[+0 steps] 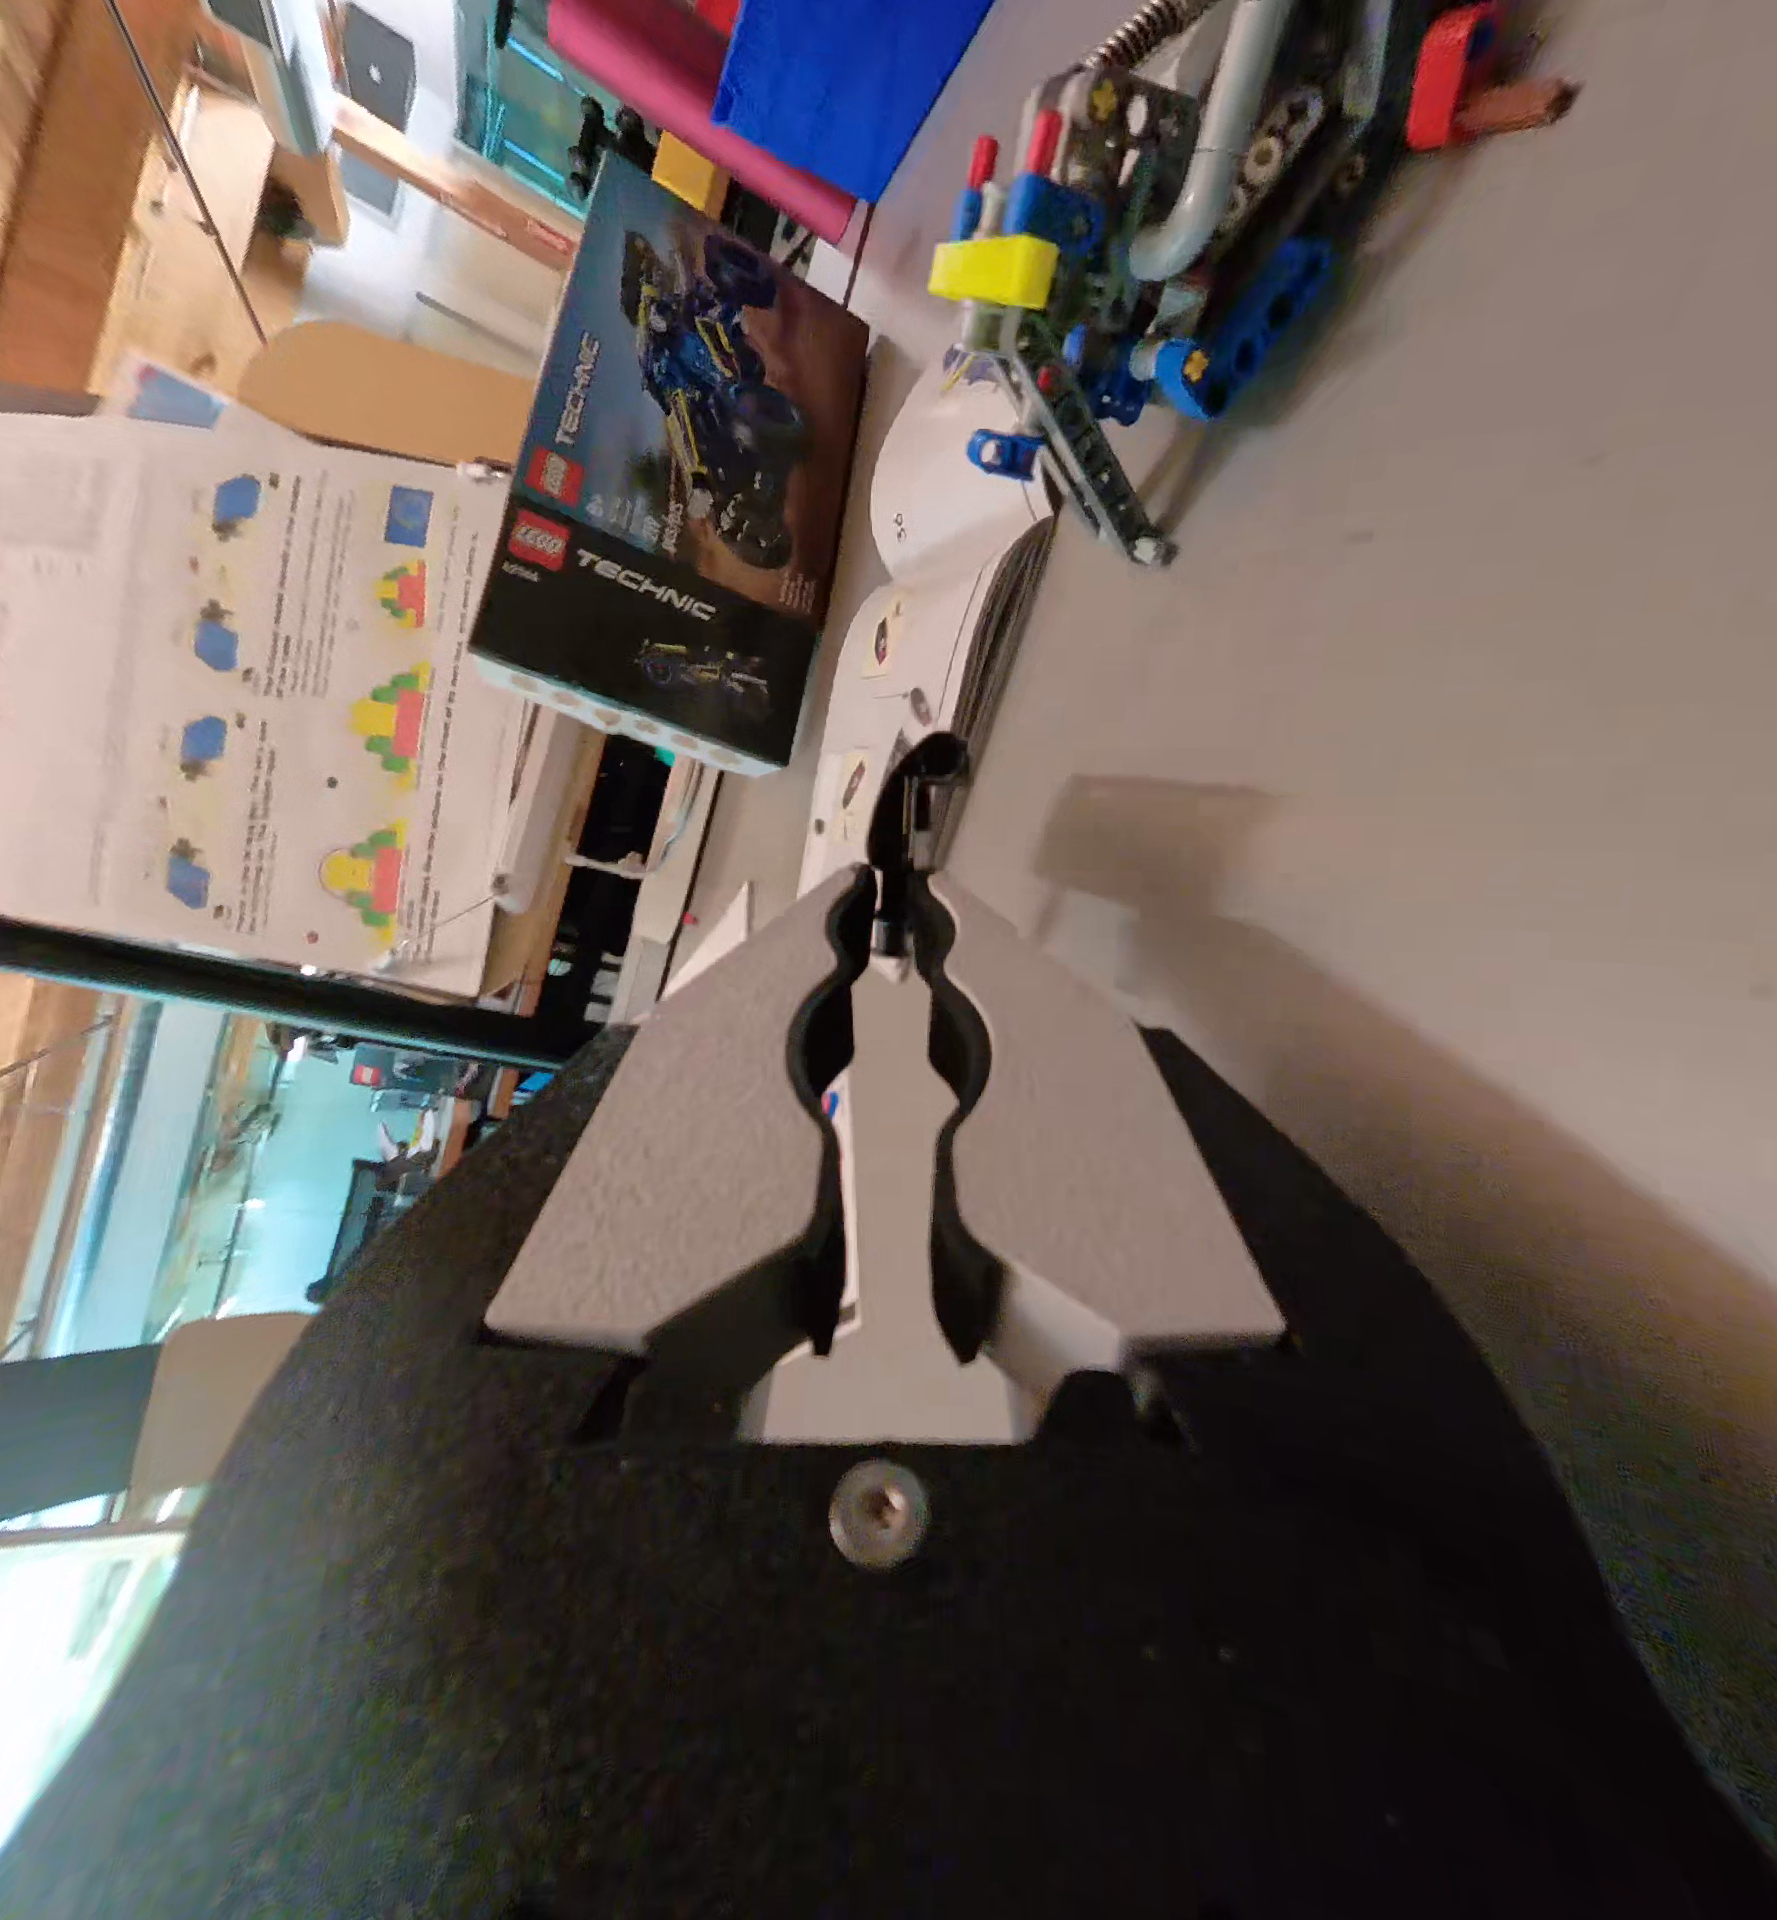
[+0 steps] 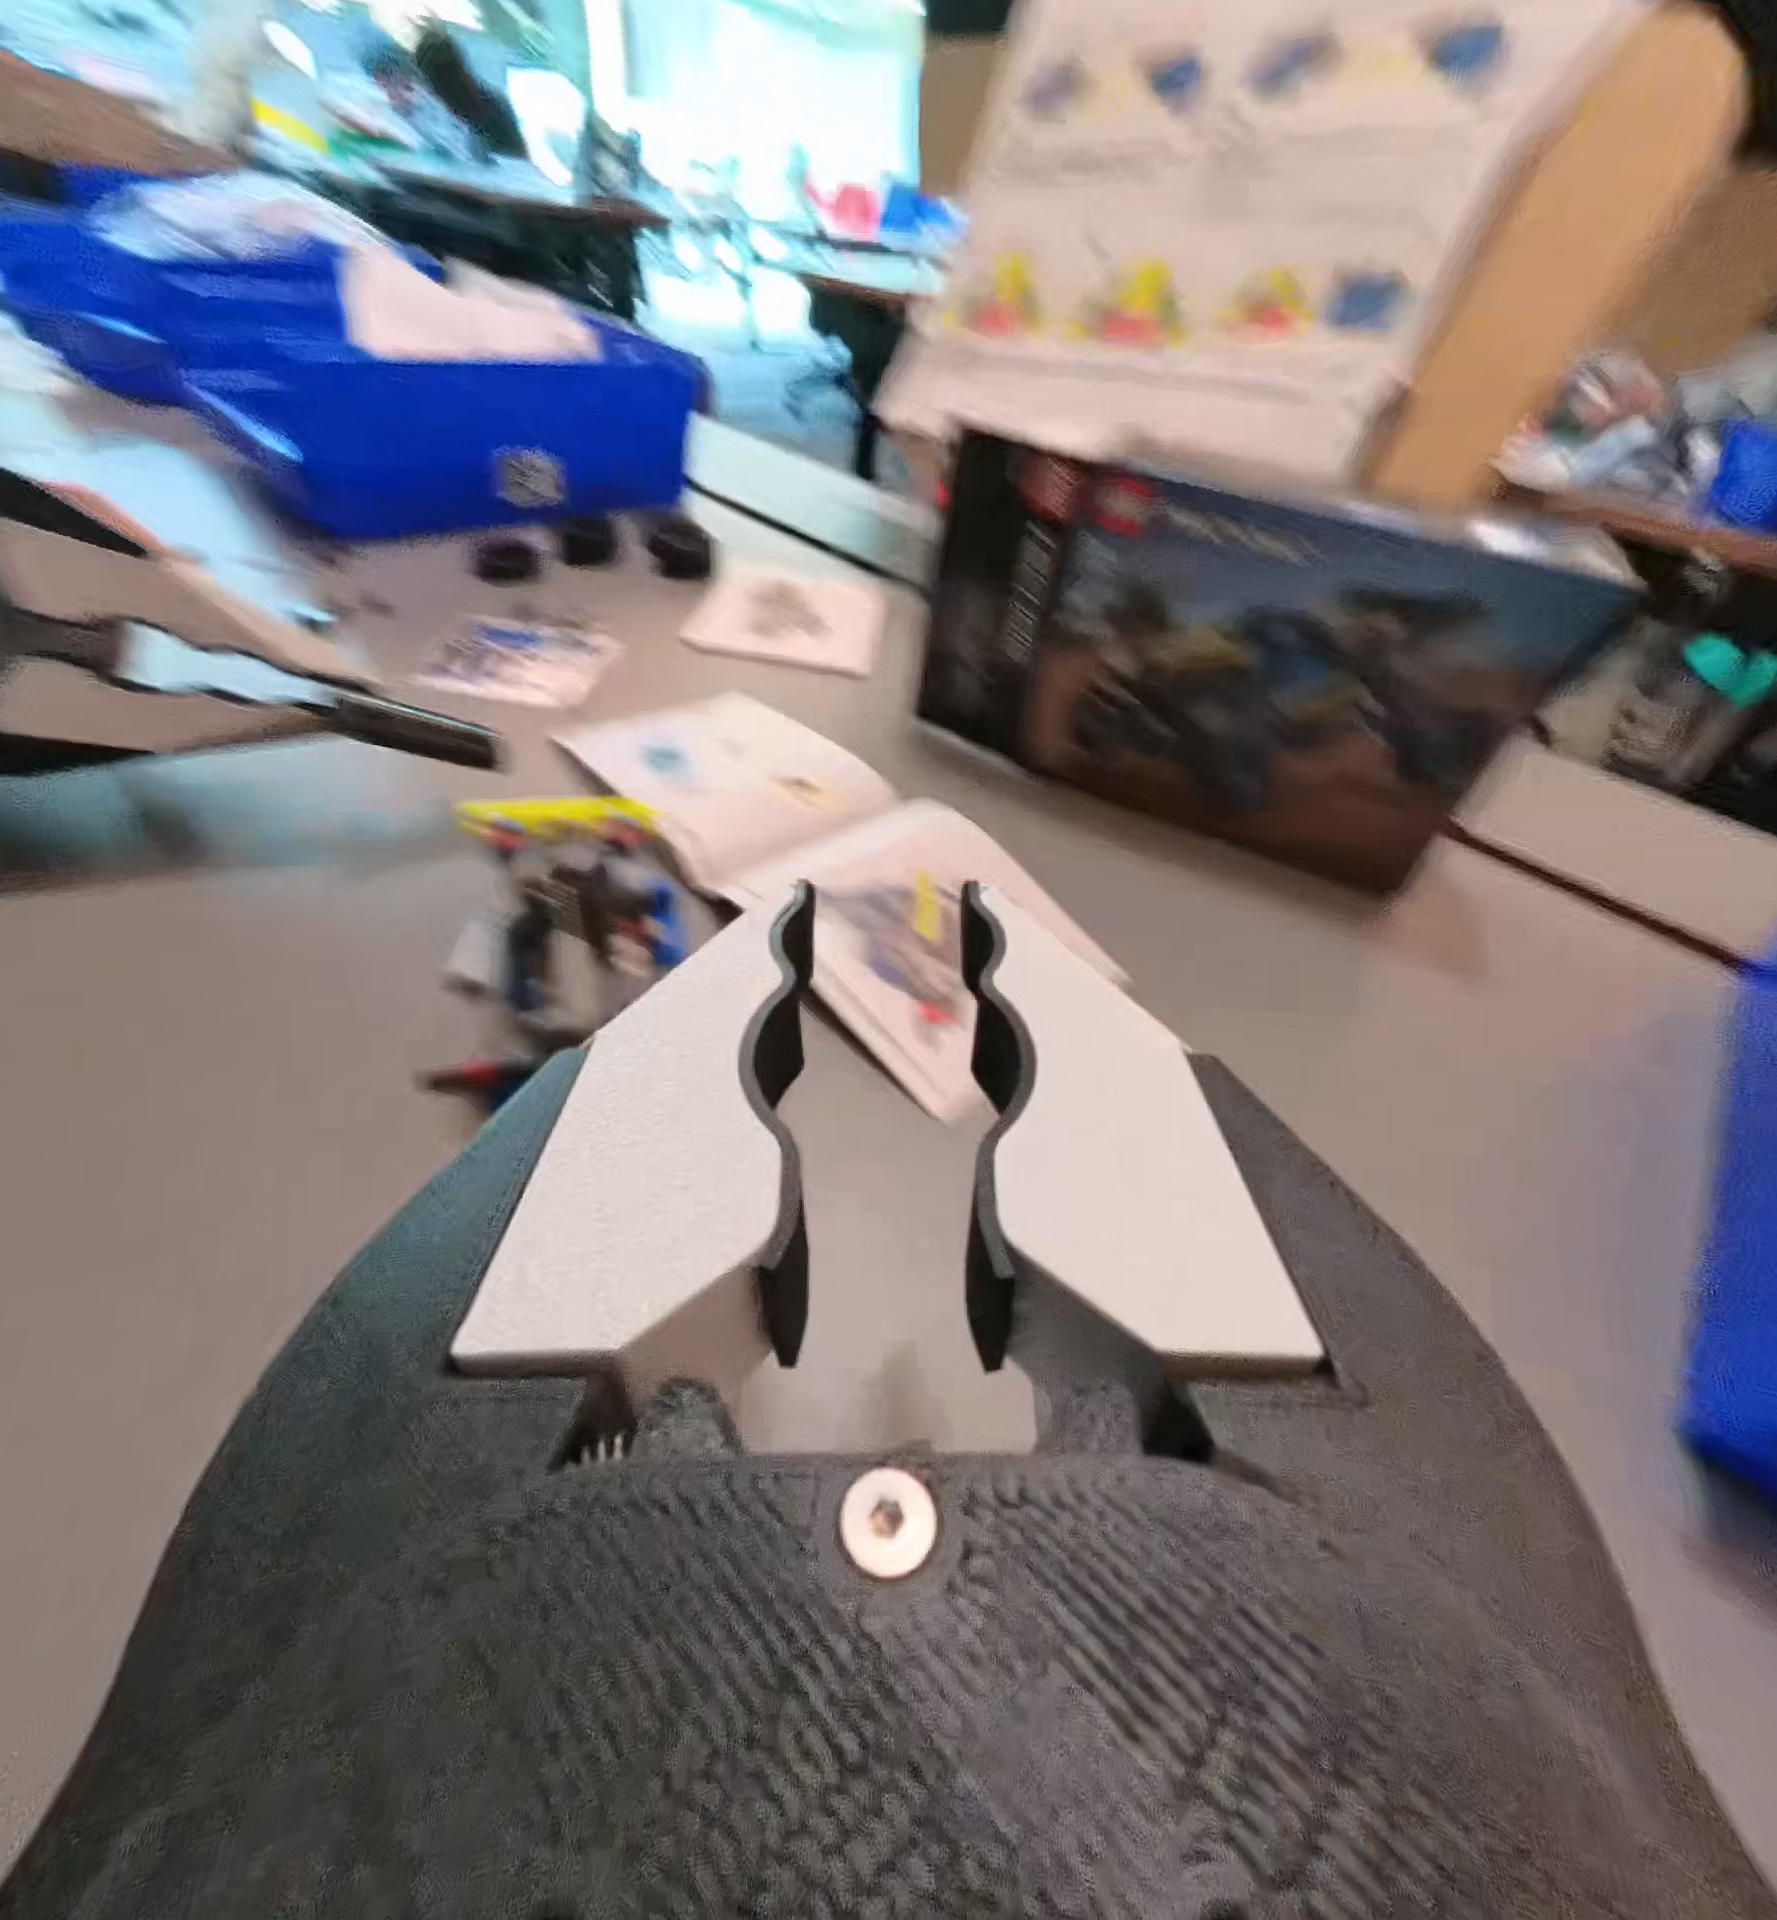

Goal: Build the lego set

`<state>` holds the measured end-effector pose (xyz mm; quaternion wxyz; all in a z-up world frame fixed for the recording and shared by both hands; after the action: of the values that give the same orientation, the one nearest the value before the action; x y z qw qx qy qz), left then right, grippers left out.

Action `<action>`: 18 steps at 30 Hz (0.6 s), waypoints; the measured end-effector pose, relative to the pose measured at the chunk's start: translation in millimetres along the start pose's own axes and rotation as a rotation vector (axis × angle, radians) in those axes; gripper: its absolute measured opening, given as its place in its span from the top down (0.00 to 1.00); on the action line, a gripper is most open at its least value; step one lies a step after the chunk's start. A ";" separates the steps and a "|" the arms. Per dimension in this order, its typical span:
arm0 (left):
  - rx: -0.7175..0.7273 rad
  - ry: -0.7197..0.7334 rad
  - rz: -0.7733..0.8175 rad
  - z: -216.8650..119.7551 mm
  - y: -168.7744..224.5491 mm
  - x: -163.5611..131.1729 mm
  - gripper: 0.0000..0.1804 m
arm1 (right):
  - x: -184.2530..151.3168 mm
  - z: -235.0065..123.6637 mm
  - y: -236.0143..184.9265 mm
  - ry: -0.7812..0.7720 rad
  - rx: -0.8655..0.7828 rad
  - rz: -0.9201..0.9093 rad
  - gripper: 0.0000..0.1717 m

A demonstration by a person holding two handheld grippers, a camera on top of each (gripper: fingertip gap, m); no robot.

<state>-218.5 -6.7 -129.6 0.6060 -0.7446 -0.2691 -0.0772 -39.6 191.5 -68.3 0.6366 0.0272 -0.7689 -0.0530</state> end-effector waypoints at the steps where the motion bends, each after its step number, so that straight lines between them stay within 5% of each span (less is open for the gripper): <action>1: -0.019 0.012 -0.012 5.0 3.7 0.2 0.97 | -12.8 -2.2 22.6 -0.045 -0.039 0.006 0.84; 7: -0.237 0.062 -0.150 12.7 26.1 9.2 0.84 | -42.4 5.4 84.6 -0.117 -0.021 -0.053 0.83; 11: -0.403 0.105 -0.462 12.8 8.6 23.6 0.78 | -51.2 7.3 84.1 -0.131 0.065 -0.002 0.81; 15: -0.317 0.183 -0.735 40.0 -52.3 31.7 0.72 | -70.5 -8.5 92.8 -0.234 0.015 0.010 0.79; 18: -0.135 0.104 -0.849 88.3 -102.1 7.2 0.51 | -69.4 -14.4 87.3 -0.251 0.052 0.071 0.77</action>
<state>-281.6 91.2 -61.0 0.4830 -0.6008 -0.5151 -0.3746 -10.2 285.1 -123.3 0.5361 0.0098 -0.8440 -0.0133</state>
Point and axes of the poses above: each gripper's, where its closed fingertips meet, z out along the fingers, x out of its top, y = z × x across the jaws, the point moved 3 cm from there along -z, back along the fingers
